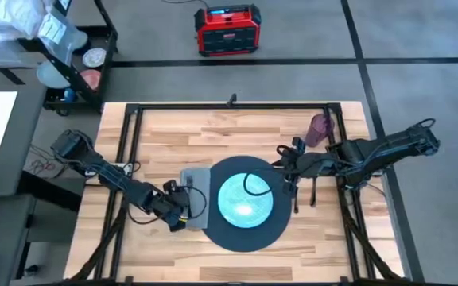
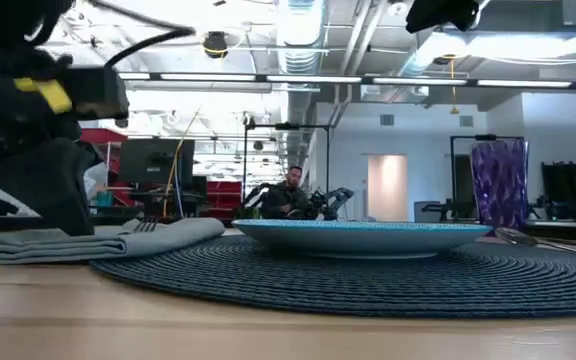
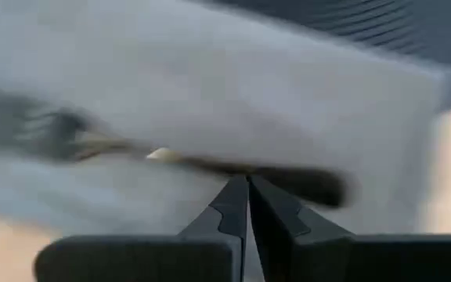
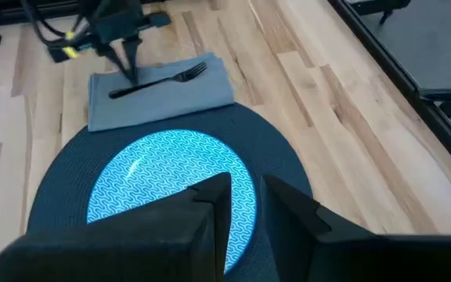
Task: Set table place
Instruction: Adjust the black fork on the gray table napkin
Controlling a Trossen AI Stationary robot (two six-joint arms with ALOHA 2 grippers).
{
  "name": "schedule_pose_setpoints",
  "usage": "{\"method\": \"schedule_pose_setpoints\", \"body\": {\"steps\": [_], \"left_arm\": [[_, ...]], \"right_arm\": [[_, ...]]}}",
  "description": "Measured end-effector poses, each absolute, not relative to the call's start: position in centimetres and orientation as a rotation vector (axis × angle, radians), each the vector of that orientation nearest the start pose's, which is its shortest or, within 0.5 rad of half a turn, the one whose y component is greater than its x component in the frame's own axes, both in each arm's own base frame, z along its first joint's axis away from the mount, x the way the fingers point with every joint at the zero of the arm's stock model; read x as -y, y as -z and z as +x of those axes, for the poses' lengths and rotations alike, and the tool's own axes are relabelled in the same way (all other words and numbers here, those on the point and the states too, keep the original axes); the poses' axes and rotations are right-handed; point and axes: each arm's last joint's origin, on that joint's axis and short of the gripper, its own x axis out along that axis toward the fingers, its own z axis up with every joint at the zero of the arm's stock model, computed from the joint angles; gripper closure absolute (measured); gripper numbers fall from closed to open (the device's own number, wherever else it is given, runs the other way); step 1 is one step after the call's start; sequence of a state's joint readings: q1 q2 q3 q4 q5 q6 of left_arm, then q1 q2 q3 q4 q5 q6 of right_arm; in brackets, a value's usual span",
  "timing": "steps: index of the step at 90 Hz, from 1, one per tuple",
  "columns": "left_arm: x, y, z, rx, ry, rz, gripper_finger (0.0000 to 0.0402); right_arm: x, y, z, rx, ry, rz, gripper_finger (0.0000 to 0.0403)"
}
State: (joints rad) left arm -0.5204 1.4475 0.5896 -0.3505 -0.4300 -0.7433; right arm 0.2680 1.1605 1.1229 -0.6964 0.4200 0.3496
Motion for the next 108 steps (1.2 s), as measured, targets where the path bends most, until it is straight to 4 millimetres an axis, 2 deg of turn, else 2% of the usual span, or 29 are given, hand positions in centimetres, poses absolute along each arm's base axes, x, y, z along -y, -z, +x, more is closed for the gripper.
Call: {"method": "schedule_pose_setpoints", "body": {"steps": [23,35,54,67,87,108], "left_arm": [[8.7,-13.1,21.0,-1.032,-0.325,-0.081,0.0401],[8.5,-13.2,21.3,-1.017,-0.31,-0.056,0.0401],[8.4,-14.8,21.0,-0.961,-0.27,-0.043,0.0401],[7.3,-15.8,20.4,-0.964,-0.319,-0.028,0.0401],[5.9,-15.5,20.9,-1.013,-0.306,-0.01,0.0401],[5.5,-14.7,21.5,-1.062,-0.256,-0.05,0.0401]], "right_arm": [[-5.0,-33.4,22.7,-0.651,0.263,0.087,0.0343],[-5.0,-33.4,22.7,-0.651,0.263,0.087,0.0343],[-4.8,-33.4,22.7,-0.652,0.267,0.084,0.0343],[-4.5,-33.4,22.8,-0.653,0.28,0.087,0.0343],[-4.5,-33.2,22.9,-0.659,0.281,0.083,0.0343],[-4.7,-33.2,22.9,-0.66,0.274,0.08,0.0343]]}}
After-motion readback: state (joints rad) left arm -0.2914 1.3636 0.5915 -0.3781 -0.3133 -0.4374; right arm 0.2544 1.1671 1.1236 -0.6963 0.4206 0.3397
